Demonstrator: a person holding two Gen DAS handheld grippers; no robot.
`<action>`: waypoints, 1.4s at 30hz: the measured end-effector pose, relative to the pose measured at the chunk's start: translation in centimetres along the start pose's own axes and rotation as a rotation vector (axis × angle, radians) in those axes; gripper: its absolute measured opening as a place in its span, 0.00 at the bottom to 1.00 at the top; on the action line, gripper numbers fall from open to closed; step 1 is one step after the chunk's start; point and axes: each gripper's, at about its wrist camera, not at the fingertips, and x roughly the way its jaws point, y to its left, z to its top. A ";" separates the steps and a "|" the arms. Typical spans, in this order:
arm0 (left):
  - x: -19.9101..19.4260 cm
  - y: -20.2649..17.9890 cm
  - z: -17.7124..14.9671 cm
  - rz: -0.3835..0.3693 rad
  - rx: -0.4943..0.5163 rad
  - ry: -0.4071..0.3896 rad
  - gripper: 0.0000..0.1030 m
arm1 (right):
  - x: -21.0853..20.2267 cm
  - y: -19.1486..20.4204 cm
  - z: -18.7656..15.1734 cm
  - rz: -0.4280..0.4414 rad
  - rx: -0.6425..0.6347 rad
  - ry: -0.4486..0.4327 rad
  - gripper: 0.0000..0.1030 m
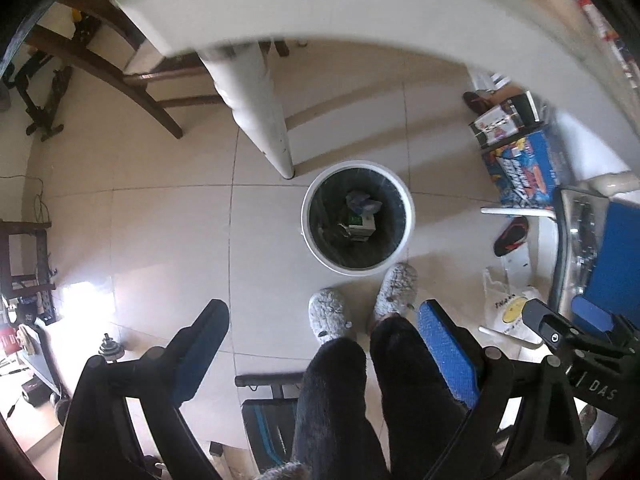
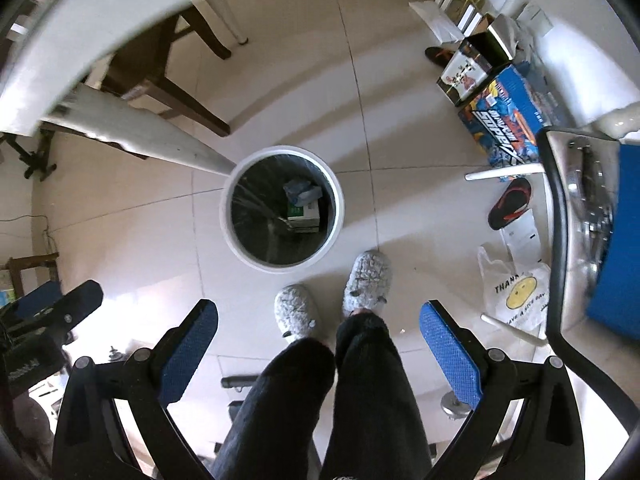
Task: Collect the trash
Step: 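Grasp the blue-green bag with the left gripper while the right grasps the red wrapper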
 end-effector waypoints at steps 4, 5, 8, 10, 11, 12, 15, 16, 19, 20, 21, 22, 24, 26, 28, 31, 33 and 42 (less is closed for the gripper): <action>-4.9 0.1 -0.1 0.011 0.011 -0.043 0.94 | -5.0 0.7 -0.8 0.035 0.005 -0.013 0.99; -5.8 0.1 -0.1 0.018 0.014 -0.052 0.94 | -6.6 1.0 -0.8 0.054 0.008 -0.016 0.99; -9.5 -0.3 0.9 0.034 0.024 -0.112 0.94 | -10.1 1.7 -0.5 0.085 0.019 -0.041 0.99; -11.6 -0.7 2.4 0.029 0.029 -0.151 0.94 | -12.8 1.9 0.1 0.121 0.036 -0.065 0.99; -12.3 -1.0 3.1 0.025 0.030 -0.164 0.94 | -14.1 2.0 0.5 0.135 0.044 -0.083 0.99; -13.4 -1.5 4.5 0.022 0.034 -0.190 0.94 | -15.3 2.1 1.1 0.149 0.056 -0.098 0.99; -15.8 -3.1 7.6 0.027 0.054 -0.245 0.94 | -19.1 1.5 3.9 0.180 0.095 -0.159 0.99; -16.7 -4.0 9.3 0.025 0.059 -0.264 0.94 | -20.3 1.1 5.0 0.181 0.109 -0.177 0.99; -18.6 -6.2 13.9 0.011 0.063 -0.302 0.94 | -23.1 -0.9 8.3 0.187 0.166 -0.234 0.99; -19.1 -7.1 15.9 0.006 0.060 -0.311 0.94 | -23.8 -1.9 9.6 0.182 0.190 -0.249 0.99; -19.3 -7.8 17.8 0.002 0.054 -0.315 0.94 | -24.5 -3.2 11.0 0.182 0.221 -0.263 0.99; -19.5 -8.5 19.5 -0.004 0.047 -0.317 0.94 | -25.0 -4.6 12.4 0.185 0.254 -0.272 0.99; -19.3 -10.1 23.8 -0.005 0.035 -0.323 0.94 | -25.6 -7.8 15.9 0.182 0.315 -0.288 0.99; -18.7 -11.6 27.9 0.012 0.012 -0.316 0.94 | -25.7 -11.1 19.2 0.175 0.365 -0.300 0.99; -17.9 -12.6 31.6 0.000 -0.023 -0.293 0.94 | -25.2 -15.0 24.1 0.159 0.423 -0.302 0.99; -16.1 -14.0 37.4 -0.058 -0.103 -0.211 0.94 | -23.7 -19.7 29.9 0.129 0.492 -0.288 0.99; -14.7 -15.1 40.7 -0.107 -0.160 -0.159 0.93 | -22.4 -23.3 34.1 0.111 0.550 -0.265 0.99; -8.9 -18.7 51.3 -0.161 -0.314 -0.047 0.93 | -16.5 -29.3 45.9 0.087 0.628 -0.178 0.99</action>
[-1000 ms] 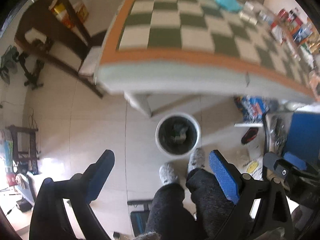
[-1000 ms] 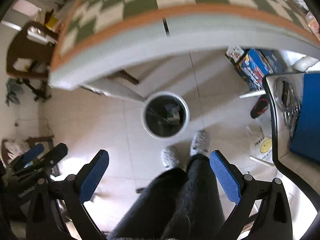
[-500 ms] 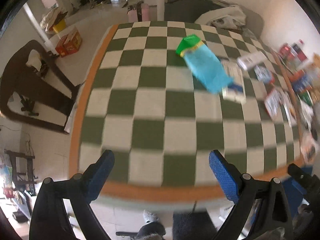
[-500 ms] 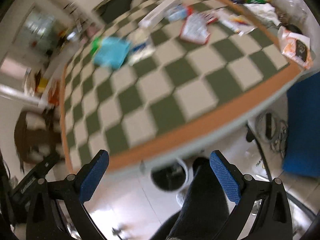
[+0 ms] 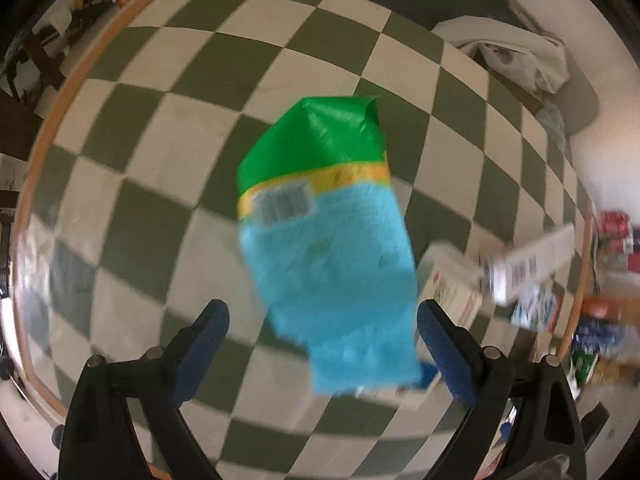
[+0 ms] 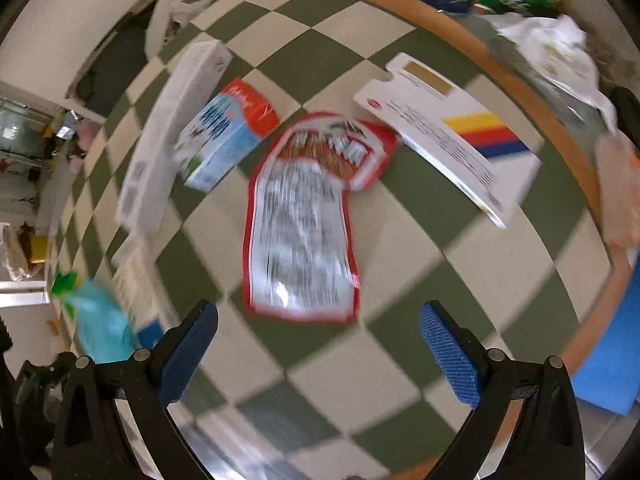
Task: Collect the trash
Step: 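Grasp the blue-green bag with the left gripper while the right grasps the red wrapper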
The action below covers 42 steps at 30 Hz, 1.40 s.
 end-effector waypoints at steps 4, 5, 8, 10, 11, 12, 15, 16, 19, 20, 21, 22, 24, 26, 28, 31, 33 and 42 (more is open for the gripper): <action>2.0 -0.8 1.9 0.035 -0.009 0.025 0.93 | 2.5 1.2 2.7 -0.019 0.011 0.020 0.99; 2.3 -0.9 2.2 0.041 -0.012 0.026 0.93 | 3.0 1.4 3.1 -0.025 0.010 0.023 0.99; 3.2 -0.8 2.7 0.053 -0.023 0.034 0.93 | 4.5 2.1 4.0 -0.046 0.000 0.034 0.99; 3.3 -0.6 2.8 0.062 -0.013 0.020 0.91 | 5.0 2.7 4.4 -0.066 -0.010 0.033 0.99; 3.2 -0.6 2.8 0.068 -0.004 0.011 0.90 | 5.0 2.8 4.5 -0.073 -0.017 0.028 0.99; 3.1 -0.7 2.7 0.080 0.013 0.000 0.89 | 5.1 3.1 4.6 -0.072 -0.027 0.020 0.98; 2.5 -1.4 2.2 0.127 0.108 -0.042 0.85 | 5.0 3.8 4.4 -0.108 -0.039 -0.004 0.88; 2.3 -1.8 1.8 0.149 0.154 -0.056 0.85 | 4.8 4.1 4.1 -0.133 -0.047 -0.012 0.81; 1.6 -2.7 0.4 0.208 0.288 -0.098 0.85 | 4.1 4.3 2.7 -0.175 -0.077 -0.041 0.64; 1.4 -2.9 -0.1 0.219 0.320 -0.106 0.85 | 4.0 4.2 2.5 -0.173 -0.085 -0.048 0.62; 1.1 -3.1 -0.8 0.229 0.361 -0.114 0.85 | 3.9 4.1 2.3 -0.174 -0.101 -0.057 0.56; 0.9 -3.1 -1.2 0.238 0.382 -0.119 0.85 | 3.7 4.0 2.2 -0.173 -0.111 -0.061 0.50; 0.7 -3.4 -2.0 0.251 0.412 -0.127 0.85 | 3.4 3.7 1.9 -0.150 -0.131 -0.065 0.41; 0.2 -3.4 -3.0 0.247 0.430 -0.131 0.85 | 3.0 3.5 1.7 -0.142 -0.151 -0.069 0.40; -0.5 -3.3 -4.1 0.245 0.440 -0.136 0.85 | 2.4 3.8 1.3 -0.121 -0.181 -0.082 0.37; -1.6 -3.1 -5.2 0.242 0.462 -0.153 0.85 | 1.2 4.2 0.2 -0.087 -0.228 -0.096 0.31; -2.2 -2.7 -6.2 0.232 0.462 -0.155 0.84 | 0.6 4.6 -0.7 -0.065 -0.257 -0.101 0.29; -5.3 -0.8 -9.1 0.178 0.443 -0.192 0.84 | -2.0 4.8 -5.0 0.013 -0.348 -0.109 0.26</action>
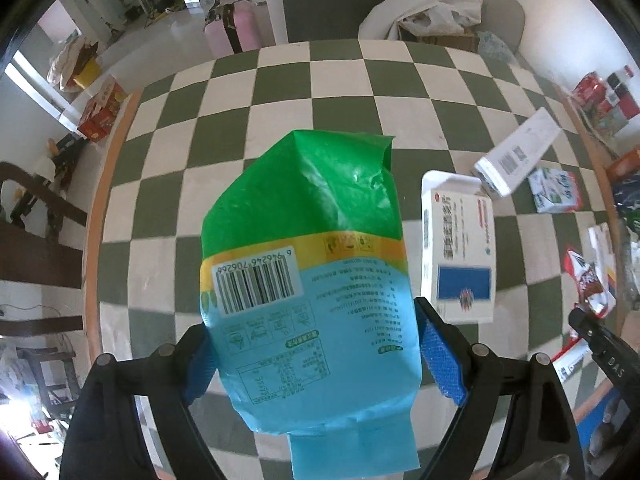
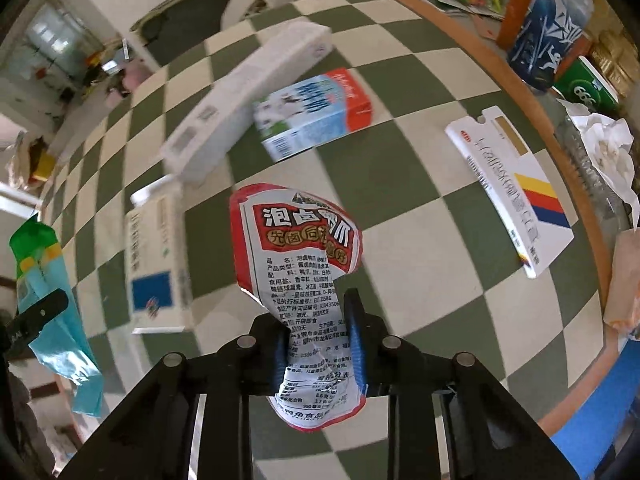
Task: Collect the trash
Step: 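Grasp the blue-green bag with the left gripper while the right grasps the red wrapper, then carry both items to the bin and release them into it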
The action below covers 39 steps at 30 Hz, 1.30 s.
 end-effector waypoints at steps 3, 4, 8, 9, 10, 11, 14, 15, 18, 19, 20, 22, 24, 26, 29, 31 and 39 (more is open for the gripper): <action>-1.5 0.8 -1.5 -0.024 -0.008 -0.009 0.84 | -1.4 0.8 -1.0 0.037 -0.030 0.000 0.25; -2.3 1.2 -2.2 -0.033 -0.012 -0.023 0.84 | -2.1 1.2 -1.5 0.051 -0.041 -0.006 0.25; -4.0 2.4 -4.3 -0.063 -0.005 -0.055 0.84 | -4.6 2.8 -3.3 0.088 -0.088 -0.043 0.25; -4.6 2.8 -5.1 -0.074 -0.008 -0.063 0.84 | -5.2 3.2 -4.0 0.095 -0.094 -0.051 0.25; -5.1 3.2 -5.8 -0.085 -0.012 -0.070 0.84 | -6.0 3.7 -4.8 0.106 -0.102 -0.058 0.25; -5.6 3.6 -6.5 -0.095 -0.010 -0.073 0.84 | -6.7 4.0 -5.5 0.112 -0.107 -0.064 0.25; -7.2 5.2 -9.3 -0.126 -0.010 -0.103 0.84 | -8.8 5.1 -8.1 0.135 -0.121 -0.095 0.25; -7.7 5.8 -10.4 -0.137 -0.011 -0.110 0.84 | -9.6 5.5 -9.3 0.141 -0.125 -0.108 0.25; -9.0 8.0 -14.3 -0.175 -0.020 -0.102 0.83 | -11.4 6.0 -12.9 0.157 -0.121 -0.129 0.25; -9.4 8.9 -16.0 -0.196 -0.025 -0.101 0.83 | -12.0 6.4 -14.6 0.160 -0.122 -0.134 0.25; -9.8 9.8 -17.8 -0.211 -0.028 -0.099 0.83 | -12.6 6.8 -16.3 0.163 -0.118 -0.139 0.25; -10.2 11.1 -20.9 -0.232 -0.027 -0.089 0.83 | -13.4 7.5 -20.0 0.172 -0.111 -0.138 0.25; -10.1 12.2 -24.0 -0.241 -0.027 -0.066 0.83 | -14.0 7.9 -24.5 0.180 -0.095 -0.122 0.25; -9.5 12.9 -27.2 -0.249 -0.025 -0.028 0.83 | -13.9 8.1 -27.9 0.183 -0.081 -0.096 0.25; -7.3 13.6 -31.6 -0.248 -0.028 0.047 0.83 | -12.7 8.1 -33.5 0.183 -0.071 -0.025 0.25; -5.0 13.9 -34.3 -0.235 -0.036 0.114 0.83 | -11.0 8.0 -37.0 0.174 -0.071 0.033 0.25; 10.8 14.6 -40.4 -0.180 -0.110 0.275 0.83 | 2.5 6.0 -47.7 0.147 -0.059 0.252 0.25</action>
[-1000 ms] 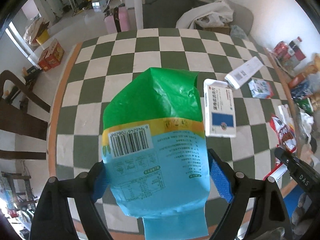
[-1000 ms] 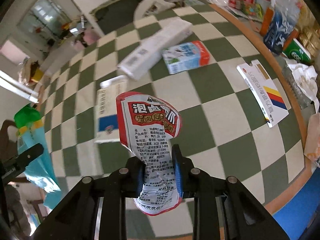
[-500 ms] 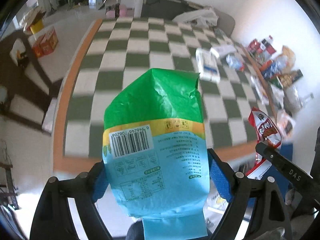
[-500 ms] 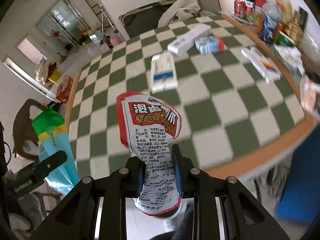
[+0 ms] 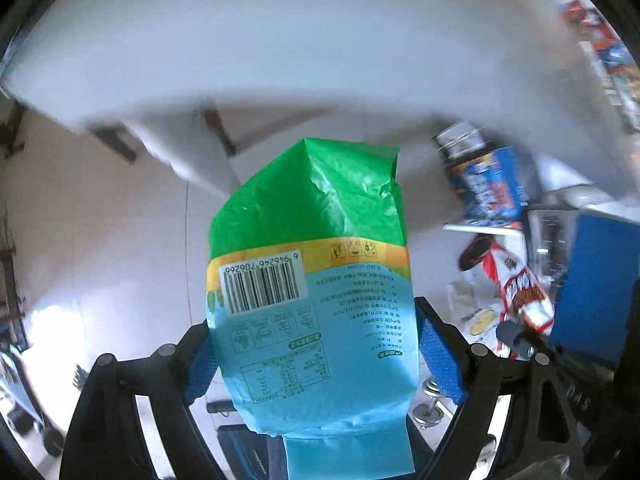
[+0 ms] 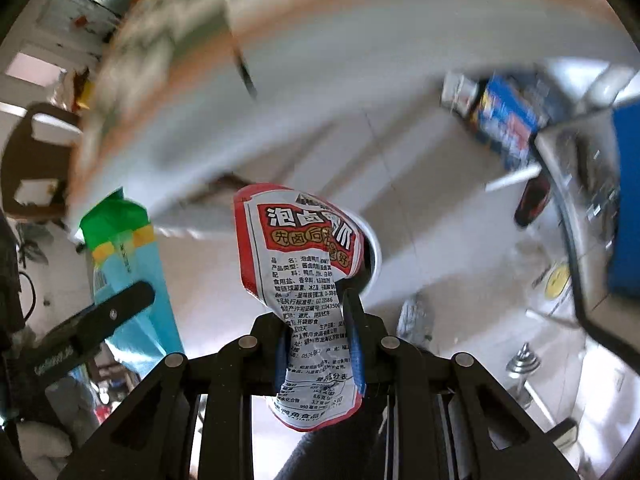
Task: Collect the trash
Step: 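Carry both items to the bin and release them into it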
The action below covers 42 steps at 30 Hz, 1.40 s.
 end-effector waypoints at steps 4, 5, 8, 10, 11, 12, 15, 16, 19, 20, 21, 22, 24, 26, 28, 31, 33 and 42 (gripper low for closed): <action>9.8 1.9 1.3 -0.026 -0.048 0.072 0.83 | 9.4 -2.3 -0.5 -0.004 0.027 0.058 0.25; 11.7 2.2 1.6 -0.036 -0.057 0.088 0.83 | 11.8 -2.9 -0.3 -0.008 0.030 0.064 0.25; 17.6 3.3 2.6 -0.042 -0.085 0.126 0.85 | 18.0 -4.2 0.6 0.000 0.036 0.078 0.25; 20.8 3.9 3.1 -0.045 -0.105 0.148 0.94 | 22.3 -4.8 1.2 0.006 0.033 0.093 0.25; 21.7 3.9 3.0 -0.042 -0.110 0.155 0.96 | 24.3 -5.2 1.5 0.007 0.038 0.099 0.25; 22.5 4.2 2.8 -0.041 -0.117 0.158 0.96 | 26.2 -5.6 1.8 0.012 0.043 0.103 0.29; 23.9 4.9 2.4 0.004 -0.120 0.156 0.96 | 31.1 -6.4 2.6 0.035 0.035 0.149 0.46; 23.9 5.1 2.2 0.024 -0.116 0.150 0.96 | 32.4 -6.6 2.7 0.039 0.031 0.167 0.54; 22.8 5.7 1.2 0.092 -0.093 0.100 0.96 | 33.8 -7.0 2.7 0.033 0.015 0.183 0.78; 22.4 5.8 0.9 0.117 -0.086 0.088 0.96 | 33.8 -7.0 2.7 0.025 0.005 0.183 0.83; 21.8 5.6 0.6 0.142 -0.077 0.074 0.96 | 33.5 -7.0 2.6 0.021 -0.004 0.177 0.87; 21.4 5.8 0.3 0.155 -0.073 0.066 0.96 | 33.0 -7.0 2.6 0.003 -0.018 0.166 0.89; 20.3 5.7 -0.1 0.176 -0.067 0.055 0.96 | 31.9 -6.8 2.4 -0.027 -0.044 0.152 0.96; 19.2 5.4 -0.6 0.156 -0.058 0.037 0.96 | 30.8 -6.4 2.0 -0.074 -0.085 0.138 0.99; 17.8 5.0 -1.3 0.158 -0.056 0.035 0.96 | 29.5 -5.6 1.7 -0.112 -0.118 0.120 0.99; 16.5 4.6 -1.9 0.155 -0.058 0.041 0.96 | 27.7 -4.8 1.4 -0.167 -0.160 0.099 0.99; 15.2 4.3 -2.3 0.156 -0.054 0.037 0.96 | 26.4 -4.4 1.2 -0.188 -0.173 0.091 0.99; 8.6 2.9 -3.9 0.139 -0.072 0.008 0.96 | 19.1 -2.2 0.5 -0.228 -0.238 0.045 0.99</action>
